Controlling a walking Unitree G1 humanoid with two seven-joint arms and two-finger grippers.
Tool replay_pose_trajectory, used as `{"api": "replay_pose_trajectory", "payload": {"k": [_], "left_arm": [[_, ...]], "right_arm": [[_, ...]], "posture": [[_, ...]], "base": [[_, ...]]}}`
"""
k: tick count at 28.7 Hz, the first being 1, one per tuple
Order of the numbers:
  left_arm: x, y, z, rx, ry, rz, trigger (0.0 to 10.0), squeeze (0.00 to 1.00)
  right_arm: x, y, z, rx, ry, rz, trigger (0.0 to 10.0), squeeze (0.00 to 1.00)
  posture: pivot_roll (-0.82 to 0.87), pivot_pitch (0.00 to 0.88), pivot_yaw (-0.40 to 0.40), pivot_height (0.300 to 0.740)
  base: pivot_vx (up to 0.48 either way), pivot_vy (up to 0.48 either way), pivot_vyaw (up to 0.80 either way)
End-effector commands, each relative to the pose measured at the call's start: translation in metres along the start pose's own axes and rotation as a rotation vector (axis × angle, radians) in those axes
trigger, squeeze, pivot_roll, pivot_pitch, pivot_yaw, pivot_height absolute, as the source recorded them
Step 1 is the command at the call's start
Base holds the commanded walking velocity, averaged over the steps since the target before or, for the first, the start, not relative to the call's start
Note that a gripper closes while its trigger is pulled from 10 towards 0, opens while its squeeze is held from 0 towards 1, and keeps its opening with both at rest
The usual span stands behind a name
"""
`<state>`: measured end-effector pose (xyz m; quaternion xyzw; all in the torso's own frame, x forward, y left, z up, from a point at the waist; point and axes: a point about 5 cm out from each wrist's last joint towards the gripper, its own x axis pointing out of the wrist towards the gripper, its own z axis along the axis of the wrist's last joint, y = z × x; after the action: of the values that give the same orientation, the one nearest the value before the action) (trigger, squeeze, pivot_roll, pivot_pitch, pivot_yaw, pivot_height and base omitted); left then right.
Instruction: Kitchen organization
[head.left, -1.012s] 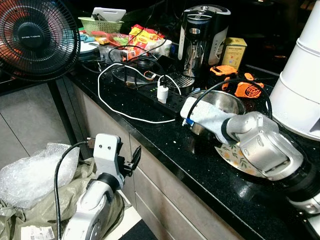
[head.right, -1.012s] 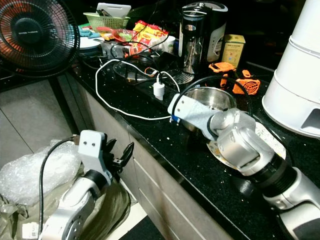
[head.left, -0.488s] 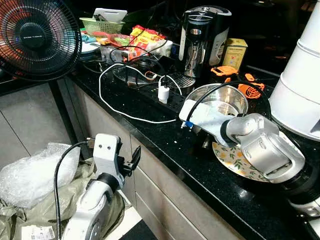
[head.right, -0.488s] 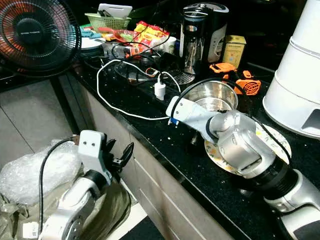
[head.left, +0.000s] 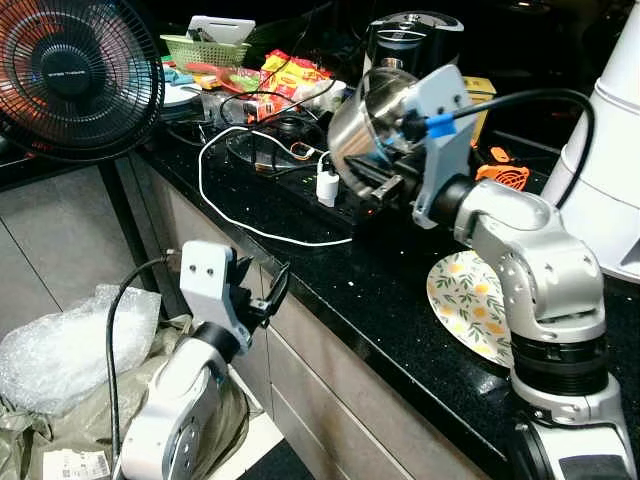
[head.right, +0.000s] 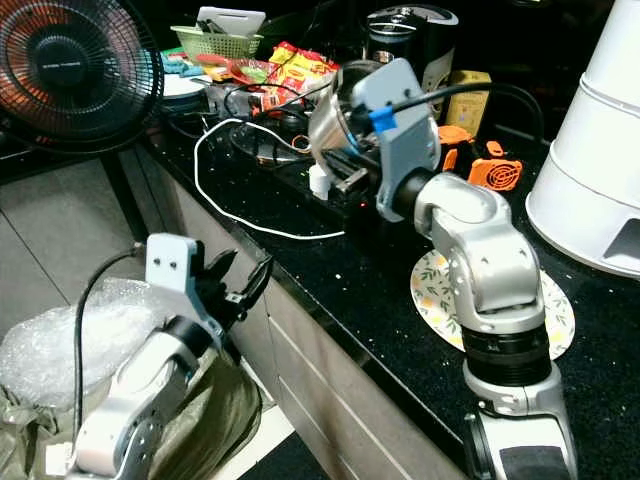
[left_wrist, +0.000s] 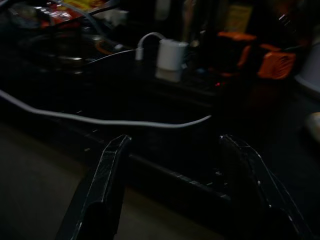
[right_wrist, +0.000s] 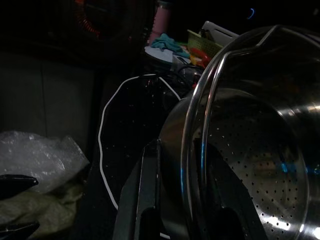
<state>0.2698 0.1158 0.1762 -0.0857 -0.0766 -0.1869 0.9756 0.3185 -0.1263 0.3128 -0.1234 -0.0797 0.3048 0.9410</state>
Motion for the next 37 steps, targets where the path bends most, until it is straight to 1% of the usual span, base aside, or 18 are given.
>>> {"api": "replay_pose_trajectory", "payload": {"k": [1,3,4,8,11,13,15,16,19,21,22,24,25,26,28,31,35,37], "left_arm": [[0.002,-0.008,0.008,-0.04,-0.03,-0.053,10.0,0.0],[0.005,-0.012,0.02,-0.076,-0.074,-0.088,10.0,0.0],[0.006,-0.013,0.023,-0.087,-0.087,-0.094,10.0,0.0],[0.008,-0.01,0.031,-0.116,-0.117,-0.084,10.0,0.0],[0.01,-0.007,0.037,-0.141,-0.135,-0.077,10.0,0.0],[0.01,-0.007,0.037,-0.141,-0.135,-0.077,10.0,0.0],[0.01,-0.005,0.038,-0.154,-0.137,-0.073,10.0,0.0],[0.01,-0.005,0.038,-0.154,-0.137,-0.073,10.0,0.0],[0.01,-0.004,0.038,-0.169,-0.133,-0.068,10.0,0.0],[0.009,-0.003,0.038,-0.174,-0.13,-0.065,10.0,0.0],[0.009,-0.001,0.038,-0.187,-0.124,-0.044,10.0,0.0],[0.009,0.001,0.038,-0.192,-0.122,-0.034,10.0,0.0],[0.009,0.003,0.038,-0.196,-0.12,-0.01,10.0,0.0],[0.009,0.006,0.038,-0.194,-0.121,0.018,10.0,0.0],[0.009,0.008,0.038,-0.192,-0.121,0.036,10.0,0.0],[0.007,0.015,0.037,-0.192,-0.113,0.11,10.0,0.0],[0.004,0.021,0.032,-0.188,-0.082,0.17,10.0,0.0],[0.003,0.024,0.029,-0.202,-0.064,0.2,10.0,0.0]], "right_arm": [[-0.006,-0.006,0.002,0.062,-0.065,-0.011,10.0,0.0],[-0.013,-0.014,-0.001,0.159,-0.123,-0.033,10.0,0.0],[-0.015,-0.016,-0.002,0.185,-0.142,-0.042,10.0,0.0],[-0.019,-0.022,-0.002,0.22,-0.174,-0.072,10.0,0.0],[-0.023,-0.027,-0.007,0.222,-0.156,-0.101,10.0,0.0],[-0.023,-0.027,-0.007,0.222,-0.156,-0.101,10.0,0.0],[-0.025,-0.029,-0.016,0.17,-0.082,-0.124,10.0,0.0],[-0.025,-0.029,-0.016,0.17,-0.082,-0.124,10.0,0.0],[-0.027,-0.031,-0.022,0.118,-0.016,-0.134,10.0,0.0],[-0.028,-0.033,-0.023,0.1,0.004,-0.14,10.0,0.0],[-0.029,-0.035,-0.024,0.061,0.037,-0.147,10.0,0.0],[-0.03,-0.036,-0.024,0.048,0.046,-0.147,10.0,0.0],[-0.03,-0.036,-0.024,0.041,0.052,-0.14,10.0,0.0],[-0.03,-0.035,-0.024,0.028,0.061,-0.12,10.0,0.0],[-0.03,-0.034,-0.025,0.019,0.067,-0.107,10.0,0.0],[-0.032,-0.027,-0.029,-0.019,0.105,-0.035,10.0,0.0],[-0.036,-0.024,-0.039,-0.079,0.21,0.004,10.0,0.0],[-0.039,-0.027,-0.047,-0.134,0.29,0.0,10.0,0.0]], "posture": [[0.02,0.0,-0.001,0.74],[0.02,0.0,0.0,0.74],[0.02,0.0,0.0,0.74],[0.02,0.0,0.003,0.74],[0.01,0.0,0.008,0.74],[0.01,0.0,0.008,0.74],[0.01,0.0,0.011,0.74],[0.01,0.0,0.011,0.74],[0.01,0.0,0.009,0.74],[0.01,0.0,0.008,0.74],[0.01,0.0,0.006,0.74],[0.01,0.0,0.006,0.74],[0.01,0.0,0.003,0.74],[0.01,0.0,0.003,0.74],[0.01,0.0,0.002,0.74],[0.02,0.0,-0.001,0.74],[0.02,0.0,-0.004,0.74],[0.02,0.0,-0.005,0.74]], "base": [[0.0,0.0,0.0],[0.0,0.0,0.0],[0.0,0.0,0.0],[0.0,0.0,-0.47],[0.0,0.0,-0.8],[0.0,0.0,-0.8],[0.0,0.0,-0.79],[0.0,0.0,-0.8],[0.0,0.0,-0.8],[0.0,0.0,-0.79],[0.0,0.0,-0.79],[0.0,0.0,-0.79],[0.0,0.0,-0.8],[0.0,0.0,0.0],[0.0,0.0,0.0],[0.0,0.0,0.0],[0.0,0.0,0.0],[0.0,0.0,0.0]]}}
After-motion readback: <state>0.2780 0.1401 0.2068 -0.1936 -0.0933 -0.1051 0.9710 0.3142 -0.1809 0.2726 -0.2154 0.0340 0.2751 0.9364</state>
